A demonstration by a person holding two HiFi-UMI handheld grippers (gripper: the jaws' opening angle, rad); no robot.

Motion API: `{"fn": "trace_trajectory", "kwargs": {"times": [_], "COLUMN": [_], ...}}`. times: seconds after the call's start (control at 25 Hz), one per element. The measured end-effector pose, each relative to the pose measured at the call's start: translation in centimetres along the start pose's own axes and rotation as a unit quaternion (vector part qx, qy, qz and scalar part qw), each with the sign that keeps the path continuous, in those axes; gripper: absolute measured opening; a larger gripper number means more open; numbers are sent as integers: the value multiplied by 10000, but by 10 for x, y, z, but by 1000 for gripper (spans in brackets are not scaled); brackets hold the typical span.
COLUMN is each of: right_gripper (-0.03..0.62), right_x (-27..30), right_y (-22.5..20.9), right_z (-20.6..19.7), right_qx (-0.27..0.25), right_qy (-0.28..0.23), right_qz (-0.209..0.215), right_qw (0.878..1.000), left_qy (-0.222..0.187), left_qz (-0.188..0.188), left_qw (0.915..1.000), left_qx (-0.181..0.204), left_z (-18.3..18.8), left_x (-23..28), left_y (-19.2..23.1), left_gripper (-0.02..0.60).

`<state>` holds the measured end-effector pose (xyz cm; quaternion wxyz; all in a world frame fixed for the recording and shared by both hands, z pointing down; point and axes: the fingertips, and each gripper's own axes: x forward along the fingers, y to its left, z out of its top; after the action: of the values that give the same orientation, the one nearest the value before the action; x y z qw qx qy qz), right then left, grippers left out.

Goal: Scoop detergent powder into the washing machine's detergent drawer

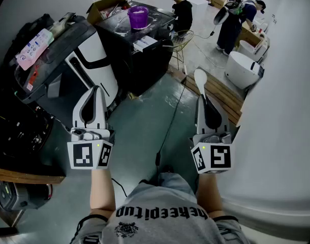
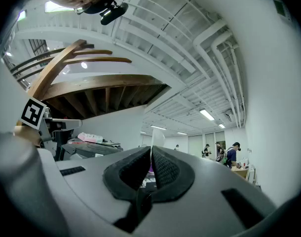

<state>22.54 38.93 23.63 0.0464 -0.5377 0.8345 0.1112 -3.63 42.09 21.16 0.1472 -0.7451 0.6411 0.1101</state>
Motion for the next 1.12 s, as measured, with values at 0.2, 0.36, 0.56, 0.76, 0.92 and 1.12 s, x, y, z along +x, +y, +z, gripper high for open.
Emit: {"fn": "trace_trajectory", "kwargs": {"times": [0.2, 0.36, 0.56, 0.76, 0.92, 1.12], "right_gripper": [6, 7, 6, 6, 6, 6], "right_x": [9, 19, 36, 54, 67, 77], "right_y": [-8, -15, -28, -36, -49, -68], "right_z": [-2, -6, -8, -6, -8, -22], "right_qx": [-6, -5, -47, -100, 193, 130], "right_qy": [-6, -14, -112, -239, -309, -293], "right_qz": [23, 35, 141, 588, 871, 869], "right_qw": [10000, 10000, 9998, 9979, 9955, 9957], "left_qy": [16, 13, -3, -2, -43, -240], "left_qz": [-1, 17, 11, -50, -18, 221], "left_qw": [10000, 10000, 10000, 9994, 9998, 9994], "left_qx": [11, 14, 69, 341, 205, 74], "left_z": [-4, -8, -12, -14, -13, -14], "left_x": [11, 23, 42, 64, 80, 91], "left_y": [-3, -5, -11, -27, -41, -58], "left_gripper": [3, 3, 3, 3, 3, 3]}}
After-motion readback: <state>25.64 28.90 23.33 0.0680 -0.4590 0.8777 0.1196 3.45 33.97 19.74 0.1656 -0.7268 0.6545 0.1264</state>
